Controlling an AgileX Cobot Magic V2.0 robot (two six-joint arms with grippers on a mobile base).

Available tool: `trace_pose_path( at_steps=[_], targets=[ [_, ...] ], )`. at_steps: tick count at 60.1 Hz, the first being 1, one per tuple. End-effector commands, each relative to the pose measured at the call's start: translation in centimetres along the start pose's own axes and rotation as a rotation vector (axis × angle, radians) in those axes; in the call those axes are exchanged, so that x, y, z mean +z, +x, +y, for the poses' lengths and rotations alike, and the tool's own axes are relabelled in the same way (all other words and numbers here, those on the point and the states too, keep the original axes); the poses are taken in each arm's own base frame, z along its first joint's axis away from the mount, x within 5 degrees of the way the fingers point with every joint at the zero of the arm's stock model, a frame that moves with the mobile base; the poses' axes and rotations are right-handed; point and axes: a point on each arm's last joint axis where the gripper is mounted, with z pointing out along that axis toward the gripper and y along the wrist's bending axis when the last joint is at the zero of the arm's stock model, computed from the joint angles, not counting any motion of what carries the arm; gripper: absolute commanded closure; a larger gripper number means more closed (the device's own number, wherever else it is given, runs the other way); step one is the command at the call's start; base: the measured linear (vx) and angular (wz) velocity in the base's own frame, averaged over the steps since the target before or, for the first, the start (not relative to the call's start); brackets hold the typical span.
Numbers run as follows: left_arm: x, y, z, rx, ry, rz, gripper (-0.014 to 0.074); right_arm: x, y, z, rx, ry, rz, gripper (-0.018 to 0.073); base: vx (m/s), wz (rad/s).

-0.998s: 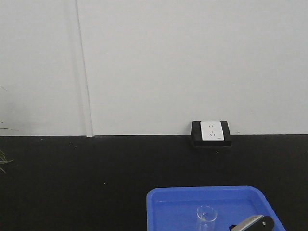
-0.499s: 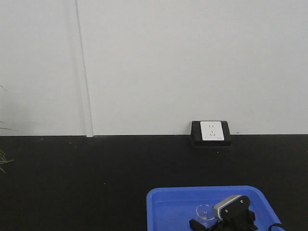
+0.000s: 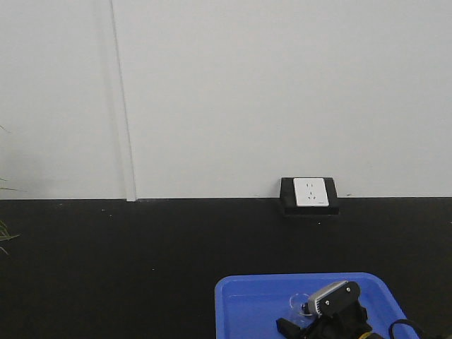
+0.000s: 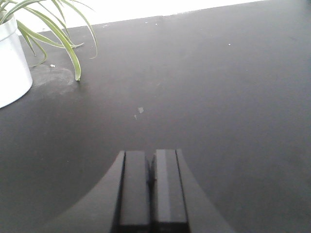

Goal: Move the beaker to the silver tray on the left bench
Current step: 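Close the right gripper on the beaker and lift it up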

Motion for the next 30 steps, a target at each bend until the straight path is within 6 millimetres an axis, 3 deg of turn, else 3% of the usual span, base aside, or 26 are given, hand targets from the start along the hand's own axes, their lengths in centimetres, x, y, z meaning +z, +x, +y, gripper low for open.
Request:
trace_pose_path(
  at_steps=[1,14,30],
  targets=[
    [0.2,-0.1,-0.1,-0.002,0.005,-0.063,0.0595,-1.5,-5.0,0.5,-0.024,-0.032,-0.174,0.0383,0.0,0.0],
    [0.2,-0.1,-0.1,-0.002,0.005,-0.063,0.0595,-5.1,-9.9,1.8,-0.08,-0.076,-0.199,0.0456,0.0,0.0],
    [0.2,-0.1,-0.1,-0.002,0.005,-0.063,0.0595,-12.0,-16.4,5.7,-0.096,-0.105,-0.285,0.046,0.0,0.0]
  ],
)
